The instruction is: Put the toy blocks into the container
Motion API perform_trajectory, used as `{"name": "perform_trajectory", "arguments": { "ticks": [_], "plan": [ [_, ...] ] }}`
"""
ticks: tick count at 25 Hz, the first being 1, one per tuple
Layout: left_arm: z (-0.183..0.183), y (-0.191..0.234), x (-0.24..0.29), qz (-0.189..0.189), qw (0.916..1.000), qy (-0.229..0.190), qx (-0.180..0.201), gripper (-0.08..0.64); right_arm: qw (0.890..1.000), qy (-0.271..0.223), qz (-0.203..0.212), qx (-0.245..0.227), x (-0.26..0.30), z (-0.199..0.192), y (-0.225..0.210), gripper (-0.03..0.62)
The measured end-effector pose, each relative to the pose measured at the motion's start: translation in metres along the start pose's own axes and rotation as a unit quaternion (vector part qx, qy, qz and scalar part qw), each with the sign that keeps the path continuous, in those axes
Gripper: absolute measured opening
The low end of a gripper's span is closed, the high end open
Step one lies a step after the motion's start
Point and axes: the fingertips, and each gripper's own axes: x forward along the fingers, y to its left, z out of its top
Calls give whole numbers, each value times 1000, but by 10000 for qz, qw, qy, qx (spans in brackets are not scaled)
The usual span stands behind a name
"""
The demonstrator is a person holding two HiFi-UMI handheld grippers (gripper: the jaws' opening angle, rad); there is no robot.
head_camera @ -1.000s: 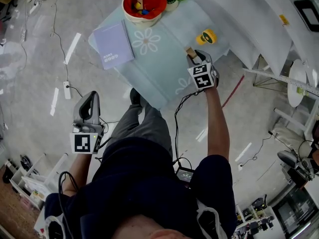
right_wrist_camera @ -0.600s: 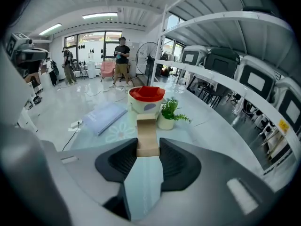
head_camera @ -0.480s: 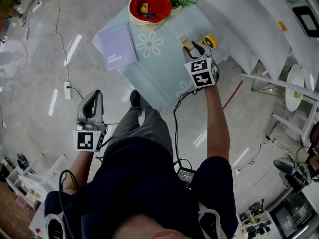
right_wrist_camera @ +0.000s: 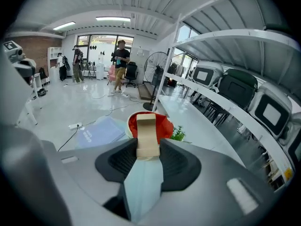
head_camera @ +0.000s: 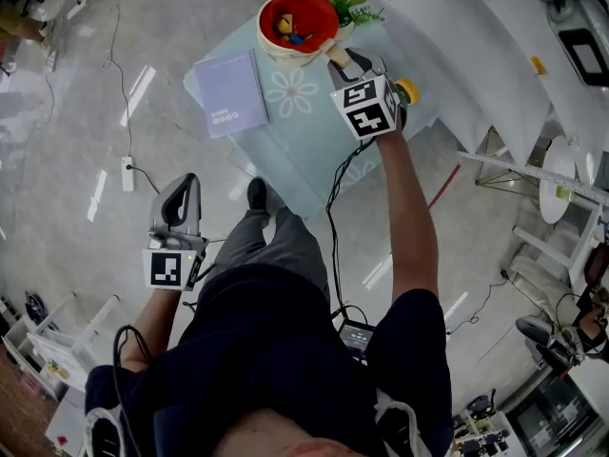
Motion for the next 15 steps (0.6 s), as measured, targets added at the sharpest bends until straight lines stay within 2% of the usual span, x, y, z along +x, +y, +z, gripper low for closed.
{"name": "perform_trajectory", "arguments": {
  "ticks": [6, 15],
  "plan": [
    [-2, 11, -4, 121, 9999, 37, -112, 2, 9998, 26, 108, -166, 27, 25, 3, 147],
    [-2, 26, -8, 252, 9995, -23, -167, 2, 9982, 343, 195, -458, 78, 43, 2, 149]
  ]
}}
